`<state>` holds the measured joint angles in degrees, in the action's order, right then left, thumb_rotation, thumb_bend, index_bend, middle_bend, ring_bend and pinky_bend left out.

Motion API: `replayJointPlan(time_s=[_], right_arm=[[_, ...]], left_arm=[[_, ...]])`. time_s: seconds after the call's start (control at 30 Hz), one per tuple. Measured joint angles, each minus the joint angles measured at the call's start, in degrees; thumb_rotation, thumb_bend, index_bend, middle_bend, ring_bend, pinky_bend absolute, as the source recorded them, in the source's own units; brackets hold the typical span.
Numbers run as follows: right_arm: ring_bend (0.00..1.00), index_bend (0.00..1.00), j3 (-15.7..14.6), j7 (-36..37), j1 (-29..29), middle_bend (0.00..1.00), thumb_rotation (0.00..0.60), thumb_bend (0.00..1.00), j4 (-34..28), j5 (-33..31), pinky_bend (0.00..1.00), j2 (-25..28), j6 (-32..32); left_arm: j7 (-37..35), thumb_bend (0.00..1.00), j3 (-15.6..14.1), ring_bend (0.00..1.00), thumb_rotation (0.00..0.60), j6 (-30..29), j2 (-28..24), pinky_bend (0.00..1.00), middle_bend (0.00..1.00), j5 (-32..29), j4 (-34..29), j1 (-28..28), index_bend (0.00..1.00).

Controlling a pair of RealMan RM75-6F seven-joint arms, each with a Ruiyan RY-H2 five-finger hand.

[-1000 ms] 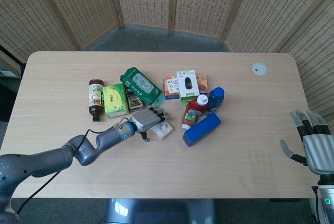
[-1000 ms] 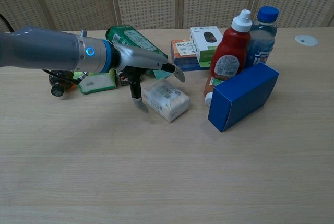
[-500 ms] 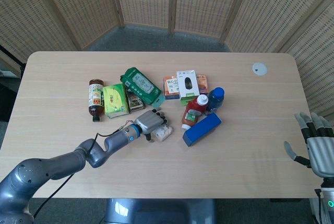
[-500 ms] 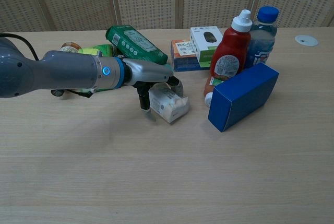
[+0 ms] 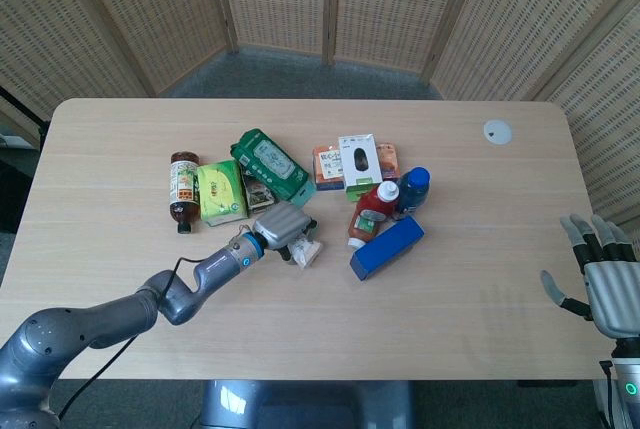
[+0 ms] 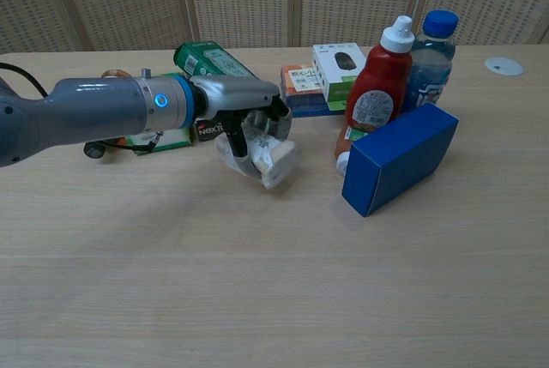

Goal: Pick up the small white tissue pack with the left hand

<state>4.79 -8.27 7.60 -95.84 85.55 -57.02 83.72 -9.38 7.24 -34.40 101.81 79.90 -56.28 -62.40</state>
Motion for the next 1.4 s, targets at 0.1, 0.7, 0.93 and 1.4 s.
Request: replayJointPlan(time_s=[0.1, 0.7, 0.93, 1.4], right_arm=[[0.00, 0.00, 0.1, 0.1, 0.3, 0.00, 0.011, 0.39, 0.0, 0.4, 0.00, -0.1, -0.1], [0.00, 0.00, 1.0, 1.5, 2.6, 0.00, 0.009, 0.39, 1.8, 1.7, 0.00, -1.6, -1.5], [0.00, 0.00, 1.2, 1.7, 3.5, 0.00, 0.012, 0.39, 2.3, 2.0, 0.00, -2.3, -2.4], [0.00, 0.00, 0.7, 2.8, 4.0, 0.00, 0.011, 0.39, 3.0, 3.7, 0.00, -3.0, -2.0]], left_arm=[[-0.7, 0.06, 0.9, 0.64, 0.600, -2.4, -3.5, 0.44, 0.70, 0.2, -4.0, 0.8, 0.70], [1.8, 0.05, 7.1, 0.62, 0.600, -22.9, -38.6, 0.41, 0.68, -0.8, -39.3, 13.8, 0.67], [2.3, 0.04, 7.4, 0.62, 0.600, -29.9, -48.6, 0.41, 0.68, 0.6, -47.1, 20.6, 0.67], [0.1, 0.04, 5.4, 0.61, 0.600, -36.8, -56.1, 0.40, 0.68, 2.6, -52.2, 29.7, 0.67]])
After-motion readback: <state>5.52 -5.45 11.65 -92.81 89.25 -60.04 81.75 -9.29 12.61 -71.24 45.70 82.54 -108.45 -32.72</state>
